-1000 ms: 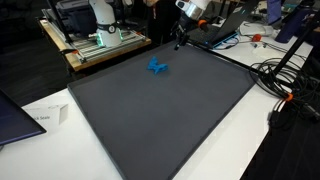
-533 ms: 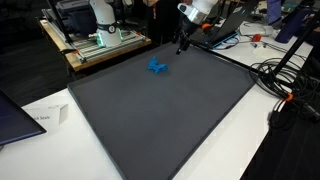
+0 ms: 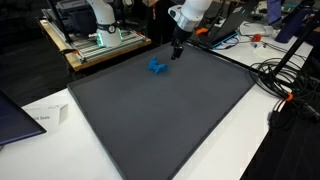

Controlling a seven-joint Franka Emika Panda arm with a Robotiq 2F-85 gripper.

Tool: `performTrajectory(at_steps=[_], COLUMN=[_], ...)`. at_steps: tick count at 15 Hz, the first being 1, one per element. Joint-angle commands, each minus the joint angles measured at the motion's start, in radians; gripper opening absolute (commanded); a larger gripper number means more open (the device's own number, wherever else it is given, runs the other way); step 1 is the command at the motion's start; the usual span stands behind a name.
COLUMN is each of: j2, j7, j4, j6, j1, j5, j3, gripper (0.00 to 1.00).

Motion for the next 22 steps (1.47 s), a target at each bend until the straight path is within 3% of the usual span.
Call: performTrajectory(at_steps=[1, 8, 14, 20, 22], j2=[-0.03, -0.071, -0.162, -0.24, -0.254], j7=[-0.109, -0.496, -0.809, -1.225, -1.371], j4=[-0.04, -0.097, -0.227, -0.34, -0.361], j6=[0.032, 0.076, 0.202, 0.355, 0.37], j1=[-0.054, -0.072, -0.089, -0.153, -0.22], j5=[0.12, 0.018, -0.036, 0.075, 0.15], j3=[-0.022, -0.063, -0.087, -0.094, -0.045], gripper=[1.0, 1.0, 1.0, 1.0, 1.0])
